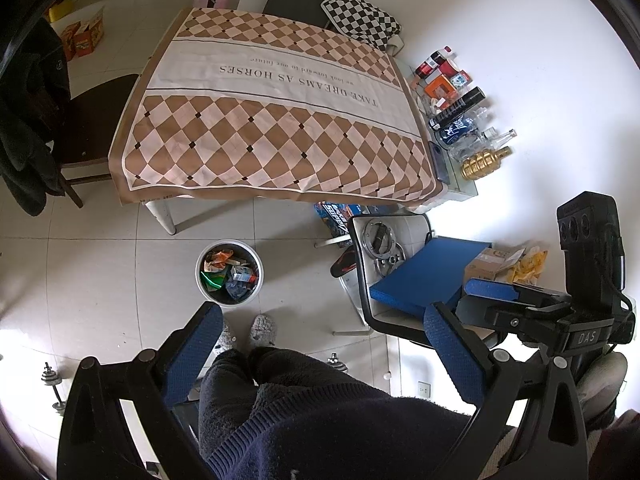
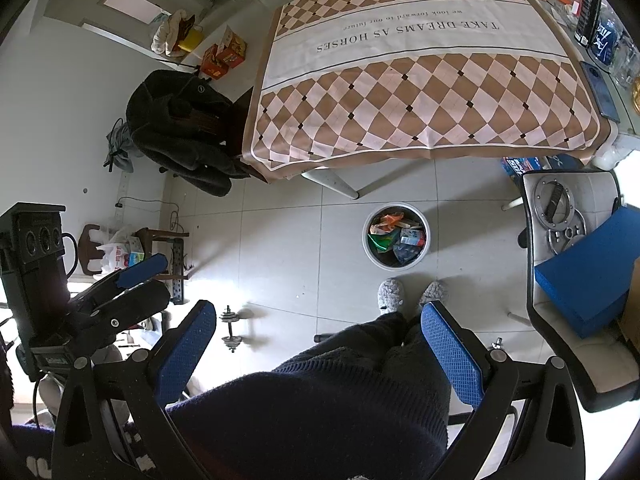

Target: Collect trash

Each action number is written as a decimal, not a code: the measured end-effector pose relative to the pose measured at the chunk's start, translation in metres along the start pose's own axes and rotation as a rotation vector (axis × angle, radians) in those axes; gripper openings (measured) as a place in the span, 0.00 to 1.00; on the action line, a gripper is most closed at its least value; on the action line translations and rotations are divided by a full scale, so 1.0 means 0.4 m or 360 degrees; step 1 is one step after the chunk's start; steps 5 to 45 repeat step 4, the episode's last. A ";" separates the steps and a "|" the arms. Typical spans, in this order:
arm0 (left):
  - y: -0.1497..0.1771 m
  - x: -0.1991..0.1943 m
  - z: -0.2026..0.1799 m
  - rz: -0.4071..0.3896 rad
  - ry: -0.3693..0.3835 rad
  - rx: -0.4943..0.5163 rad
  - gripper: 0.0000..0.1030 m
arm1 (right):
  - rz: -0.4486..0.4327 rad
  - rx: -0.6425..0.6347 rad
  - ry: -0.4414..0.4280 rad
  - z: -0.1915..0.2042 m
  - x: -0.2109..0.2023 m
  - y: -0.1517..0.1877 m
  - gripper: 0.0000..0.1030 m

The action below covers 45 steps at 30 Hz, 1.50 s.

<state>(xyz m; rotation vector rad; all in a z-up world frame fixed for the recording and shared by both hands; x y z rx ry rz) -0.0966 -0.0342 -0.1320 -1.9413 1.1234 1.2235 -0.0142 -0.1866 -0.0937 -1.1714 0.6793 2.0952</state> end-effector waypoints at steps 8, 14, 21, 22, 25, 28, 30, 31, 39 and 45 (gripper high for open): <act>-0.001 0.000 -0.001 0.0002 0.0008 -0.0002 1.00 | 0.0000 0.0004 0.0002 0.000 0.000 0.000 1.00; -0.001 0.000 -0.001 0.0002 0.0008 -0.0002 1.00 | 0.0000 0.0004 0.0002 0.000 0.000 0.000 1.00; -0.001 0.000 -0.001 0.0002 0.0008 -0.0002 1.00 | 0.0000 0.0004 0.0002 0.000 0.000 0.000 1.00; -0.001 0.000 -0.001 0.0002 0.0008 -0.0002 1.00 | 0.0000 0.0004 0.0002 0.000 0.000 0.000 1.00; -0.001 0.000 -0.001 0.0002 0.0008 -0.0002 1.00 | 0.0000 0.0004 0.0002 0.000 0.000 0.000 1.00; -0.001 0.000 -0.001 0.0002 0.0008 -0.0002 1.00 | 0.0000 0.0004 0.0002 0.000 0.000 0.000 1.00; -0.001 0.000 -0.001 0.0002 0.0008 -0.0002 1.00 | 0.0000 0.0004 0.0002 0.000 0.000 0.000 1.00; -0.001 0.000 -0.001 0.0002 0.0008 -0.0002 1.00 | 0.0000 0.0004 0.0002 0.000 0.000 0.000 1.00; -0.001 0.000 -0.001 0.0002 0.0008 -0.0002 1.00 | 0.0000 0.0004 0.0002 0.000 0.000 0.000 1.00; -0.001 0.000 -0.001 0.0002 0.0008 -0.0002 1.00 | 0.0000 0.0004 0.0002 0.000 0.000 0.000 1.00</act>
Point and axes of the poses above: each gripper's, at about its wrist camera, not at the fingertips, and x roughly the way its jaws point, z to its left, y to its underside, the point moved 4 cm from there along x, roughly the way its jaws point, and after that the axes turned 14 degrees about z, right-handed, at the moved point
